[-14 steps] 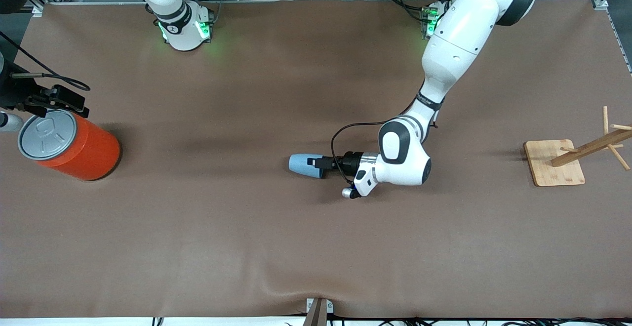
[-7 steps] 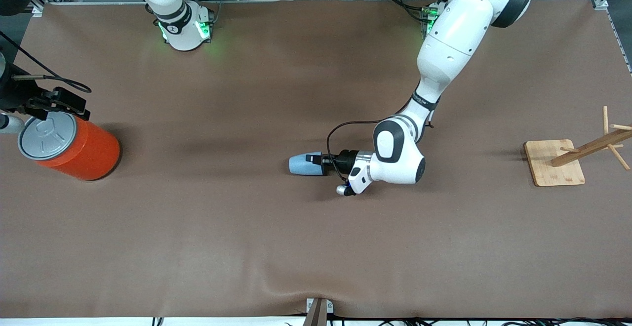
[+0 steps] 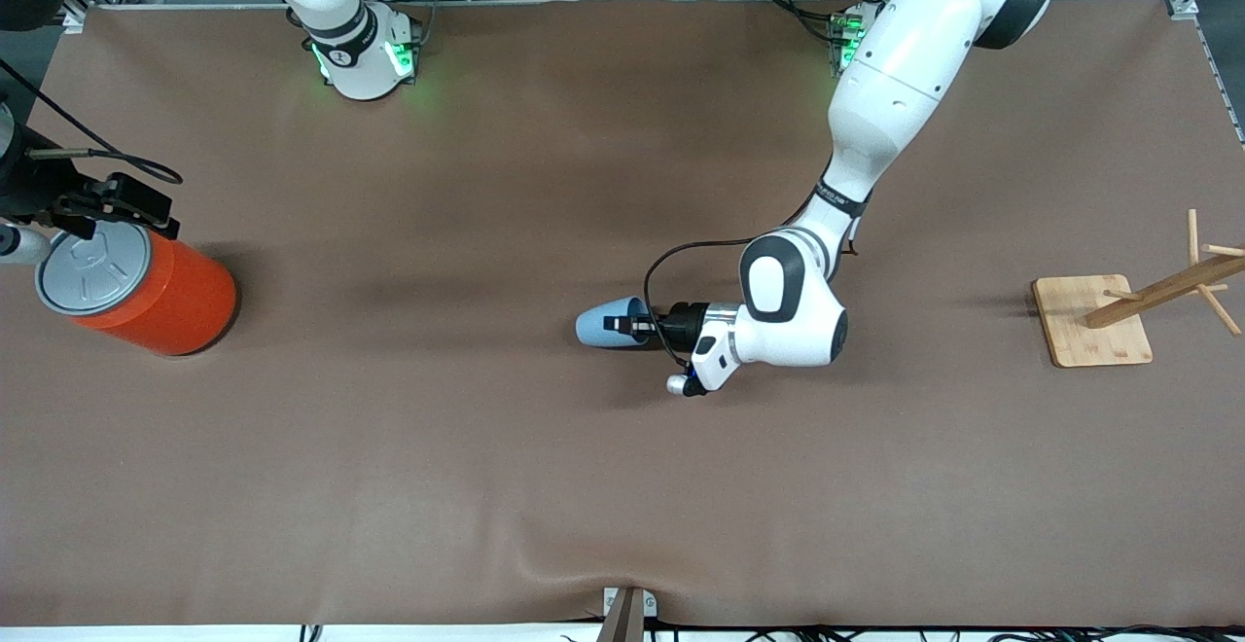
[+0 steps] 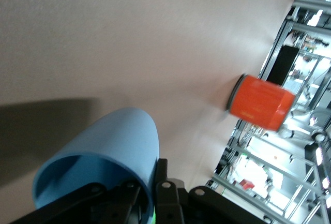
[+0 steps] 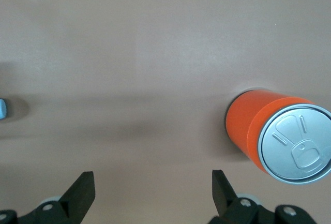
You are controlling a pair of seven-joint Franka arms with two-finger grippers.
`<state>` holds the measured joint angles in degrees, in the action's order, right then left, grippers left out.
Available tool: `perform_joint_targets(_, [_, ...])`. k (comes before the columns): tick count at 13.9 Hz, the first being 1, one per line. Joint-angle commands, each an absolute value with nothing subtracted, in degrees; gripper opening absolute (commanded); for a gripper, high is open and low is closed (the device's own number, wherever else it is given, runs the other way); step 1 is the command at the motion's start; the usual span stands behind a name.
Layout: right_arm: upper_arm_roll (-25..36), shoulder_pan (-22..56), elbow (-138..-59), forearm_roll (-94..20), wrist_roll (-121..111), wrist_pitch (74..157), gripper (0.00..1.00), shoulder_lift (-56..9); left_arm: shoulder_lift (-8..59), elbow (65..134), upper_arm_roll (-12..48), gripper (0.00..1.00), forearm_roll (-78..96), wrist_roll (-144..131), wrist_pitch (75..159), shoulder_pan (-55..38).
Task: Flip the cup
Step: 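Lift the cup with the left gripper and rotate it upright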
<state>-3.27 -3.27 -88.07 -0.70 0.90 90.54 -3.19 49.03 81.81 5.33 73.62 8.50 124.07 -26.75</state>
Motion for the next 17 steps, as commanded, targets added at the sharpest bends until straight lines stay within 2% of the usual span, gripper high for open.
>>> perform_joint_targets(1, [-3.5,-3.3,-87.5,-1.0,1.1,90.6,1.00,-3.4,42.4,83.3,2.5,0.00,72.7,2.5,125.5,-27.2])
perform_joint_targets(4, [-3.4,-3.3,-87.5,-1.0,1.1,90.6,1.00,-3.4,37.3,83.9,0.8,0.00,60.9,-2.1,125.4,-26.5])
perform_joint_targets(7, [-3.5,-3.3,-87.5,-1.0,1.1,90.6,1.00,-3.3,33.9,84.0,0.4,0.00,40.7,-9.8,125.0,-25.1])
perform_joint_targets(12, [-3.5,-3.3,-87.5,-1.0,1.1,90.4,1.00,-3.3,30.5,84.2,0.4,0.00,17.3,-11.6,114.8,-19.0])
perform_joint_targets(17, [-3.5,-3.3,-87.5,-1.0,1.1,90.4,1.00,-3.3,29.1,84.5,0.4,0.00,8.6,-11.3,107.3,-11.4])
